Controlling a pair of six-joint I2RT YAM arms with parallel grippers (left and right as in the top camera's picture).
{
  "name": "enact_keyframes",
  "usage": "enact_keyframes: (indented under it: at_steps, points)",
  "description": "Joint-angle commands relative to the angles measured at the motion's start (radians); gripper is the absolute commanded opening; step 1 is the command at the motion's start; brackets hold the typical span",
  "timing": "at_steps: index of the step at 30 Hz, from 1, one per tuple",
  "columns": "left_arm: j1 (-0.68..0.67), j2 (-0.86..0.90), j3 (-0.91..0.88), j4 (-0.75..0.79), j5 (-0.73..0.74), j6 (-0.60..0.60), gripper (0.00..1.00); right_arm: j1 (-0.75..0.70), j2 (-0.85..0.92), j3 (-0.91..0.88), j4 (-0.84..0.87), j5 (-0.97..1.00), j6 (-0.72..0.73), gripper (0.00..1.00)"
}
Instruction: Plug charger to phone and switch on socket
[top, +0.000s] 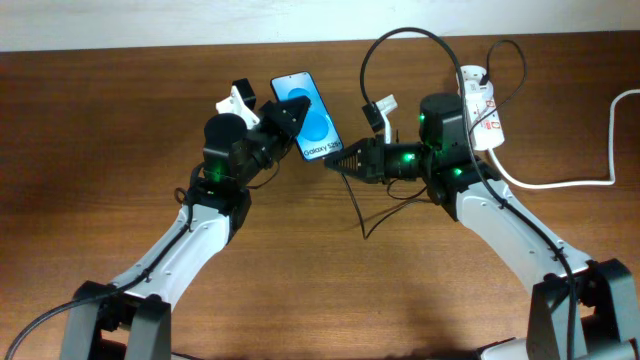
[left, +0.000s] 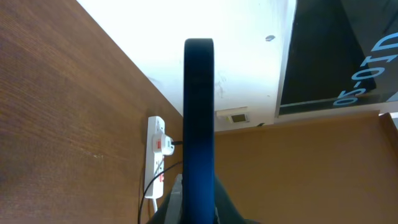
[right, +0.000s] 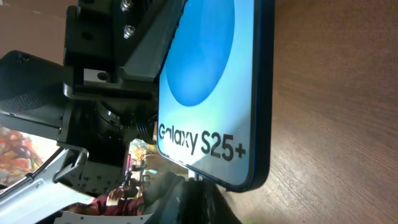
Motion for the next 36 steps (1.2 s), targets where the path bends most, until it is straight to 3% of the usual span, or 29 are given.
enact_keyframes:
  at_steps: [1, 12, 19, 22, 30, 36]
  points:
    - [-0.172, -0.024, -0.019, -0.022, 0.444, -0.011, 0.0, 0.008, 0.021, 0.047, 0.063, 0.294, -0.013, 0.09]
    - [-0.109, -0.024, -0.019, -0.022, 0.459, -0.018, 0.0, 0.008, 0.021, 0.047, 0.055, 0.176, -0.013, 0.09]
    - [-0.061, -0.024, -0.019, -0.022, 0.491, -0.018, 0.0, 0.008, 0.021, 0.047, 0.018, 0.181, -0.014, 0.1]
    - [-0.062, -0.024, -0.019, -0.022, 0.515, -0.017, 0.0, 0.008, 0.021, 0.047, 0.021, 0.214, -0.014, 0.04]
    - [-0.062, -0.024, -0.019, -0.022, 0.573, -0.002, 0.0, 0.009, 0.021, 0.048, 0.127, 0.274, -0.012, 0.04]
    - [-0.043, -0.024, -0.019, -0.007, 0.562, -0.002, 0.0, 0.011, 0.021, 0.047, 0.093, 0.191, -0.015, 0.05]
